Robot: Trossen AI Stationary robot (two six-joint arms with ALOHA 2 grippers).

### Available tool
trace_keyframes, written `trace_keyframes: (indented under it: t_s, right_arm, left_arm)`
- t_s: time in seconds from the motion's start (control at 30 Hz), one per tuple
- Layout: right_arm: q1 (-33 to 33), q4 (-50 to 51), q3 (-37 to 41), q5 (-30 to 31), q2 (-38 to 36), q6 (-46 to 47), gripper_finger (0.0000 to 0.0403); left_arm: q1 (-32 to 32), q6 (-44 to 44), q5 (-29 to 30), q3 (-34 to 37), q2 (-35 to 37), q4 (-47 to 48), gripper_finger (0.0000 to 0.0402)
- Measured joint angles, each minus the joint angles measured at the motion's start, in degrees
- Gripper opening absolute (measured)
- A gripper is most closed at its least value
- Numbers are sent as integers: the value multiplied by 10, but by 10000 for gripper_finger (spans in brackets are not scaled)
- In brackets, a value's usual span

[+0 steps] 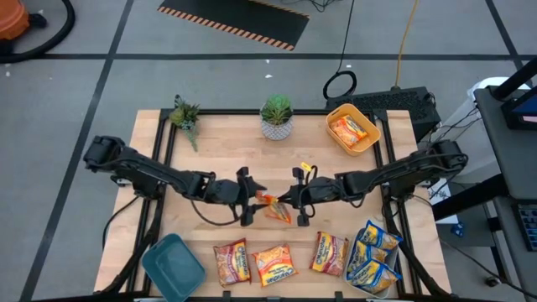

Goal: Sort Maruchan noodles
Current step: Put the top orange noodle pack into the yellow bin

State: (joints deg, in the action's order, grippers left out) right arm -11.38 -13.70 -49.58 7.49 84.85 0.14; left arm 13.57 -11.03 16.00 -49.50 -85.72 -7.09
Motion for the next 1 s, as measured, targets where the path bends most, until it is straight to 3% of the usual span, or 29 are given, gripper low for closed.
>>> trace_keyframes:
  t_s: [0.17, 0.27, 0.8, 1.0]
  right_arm:
    - [0, 8, 0, 0, -9, 1, 0]
    - [0, 13, 0, -1, -9, 2, 0]
    - [-20, 16, 0, -31, -9, -54, 0]
    - [-20, 22, 0, -31, -9, -56, 0]
  left_arm:
    - [-14, 13, 4, 0, -12, -16, 330]
    - [-15, 23, -41, 0, -14, -11, 338]
    - [-51, 48, -210, 0, -114, -50, 339]
    - [-61, 53, -244, 1, -128, -65, 297]
